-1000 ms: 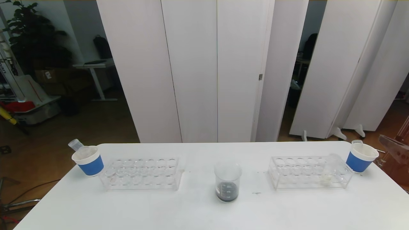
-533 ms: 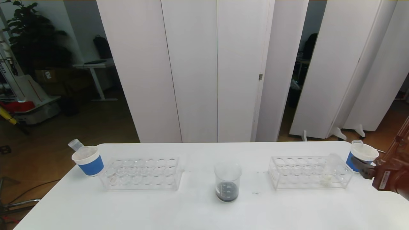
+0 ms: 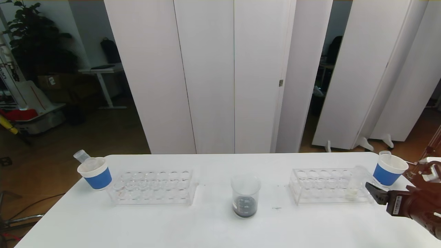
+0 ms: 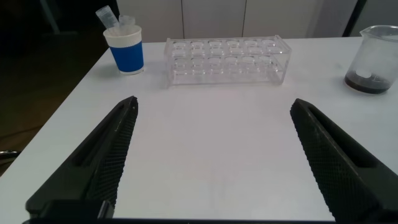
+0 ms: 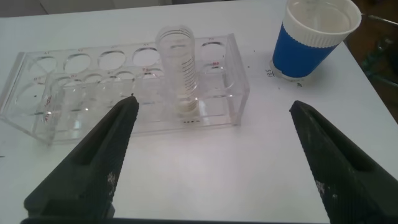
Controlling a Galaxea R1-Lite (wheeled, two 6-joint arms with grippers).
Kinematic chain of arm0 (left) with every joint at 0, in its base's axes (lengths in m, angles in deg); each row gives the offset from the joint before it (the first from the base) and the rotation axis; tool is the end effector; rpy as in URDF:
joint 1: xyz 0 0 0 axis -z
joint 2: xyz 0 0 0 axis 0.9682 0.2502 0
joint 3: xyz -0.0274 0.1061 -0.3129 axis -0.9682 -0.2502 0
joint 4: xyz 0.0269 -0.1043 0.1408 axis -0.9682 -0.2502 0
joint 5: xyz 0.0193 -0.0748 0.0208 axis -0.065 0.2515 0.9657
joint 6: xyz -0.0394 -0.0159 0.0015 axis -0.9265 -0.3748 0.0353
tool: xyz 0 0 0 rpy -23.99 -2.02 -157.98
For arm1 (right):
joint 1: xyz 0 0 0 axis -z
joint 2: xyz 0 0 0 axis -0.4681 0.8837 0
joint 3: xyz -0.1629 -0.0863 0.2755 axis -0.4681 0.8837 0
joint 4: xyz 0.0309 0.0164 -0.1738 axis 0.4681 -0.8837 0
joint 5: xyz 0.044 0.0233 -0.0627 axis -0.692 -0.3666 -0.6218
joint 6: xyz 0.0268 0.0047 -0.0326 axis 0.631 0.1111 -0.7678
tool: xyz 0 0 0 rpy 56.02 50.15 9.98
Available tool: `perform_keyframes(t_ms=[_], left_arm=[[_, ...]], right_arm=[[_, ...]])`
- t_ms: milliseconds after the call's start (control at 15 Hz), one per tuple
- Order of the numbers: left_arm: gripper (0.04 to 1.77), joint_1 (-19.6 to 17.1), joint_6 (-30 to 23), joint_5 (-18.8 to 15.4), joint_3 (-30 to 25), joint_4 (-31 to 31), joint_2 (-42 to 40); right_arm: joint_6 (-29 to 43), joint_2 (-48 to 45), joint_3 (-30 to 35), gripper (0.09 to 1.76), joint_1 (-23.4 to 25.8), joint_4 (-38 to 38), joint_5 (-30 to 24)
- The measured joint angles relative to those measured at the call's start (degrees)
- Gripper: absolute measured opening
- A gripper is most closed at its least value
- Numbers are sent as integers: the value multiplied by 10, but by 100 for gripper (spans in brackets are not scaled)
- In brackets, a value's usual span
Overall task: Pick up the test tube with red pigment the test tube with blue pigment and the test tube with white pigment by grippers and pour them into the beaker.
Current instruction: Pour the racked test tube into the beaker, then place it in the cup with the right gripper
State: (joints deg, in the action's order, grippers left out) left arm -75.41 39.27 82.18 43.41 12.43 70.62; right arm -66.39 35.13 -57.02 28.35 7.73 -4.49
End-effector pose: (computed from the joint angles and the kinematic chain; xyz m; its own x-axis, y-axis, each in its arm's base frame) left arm -0.0488 0.0000 0.0761 1.0000 -0.0021 0.0048 0.0021 1.0000 0.0062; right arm 0.2184 -0.0068 0.1375 0.9200 -0.1269 -0.3707 0.1418 0.9898 0.0133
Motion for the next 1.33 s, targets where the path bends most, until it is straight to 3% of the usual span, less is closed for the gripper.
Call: perform_keyframes(t_ms=[1067,1333], left_arm=[[175,0,0,0,0,0,0],[175,0,0,0,0,0,0]], right_arm=[[-13,233,-74,175,-41,192,2],[-22,255,-85,175,-33,202,2]])
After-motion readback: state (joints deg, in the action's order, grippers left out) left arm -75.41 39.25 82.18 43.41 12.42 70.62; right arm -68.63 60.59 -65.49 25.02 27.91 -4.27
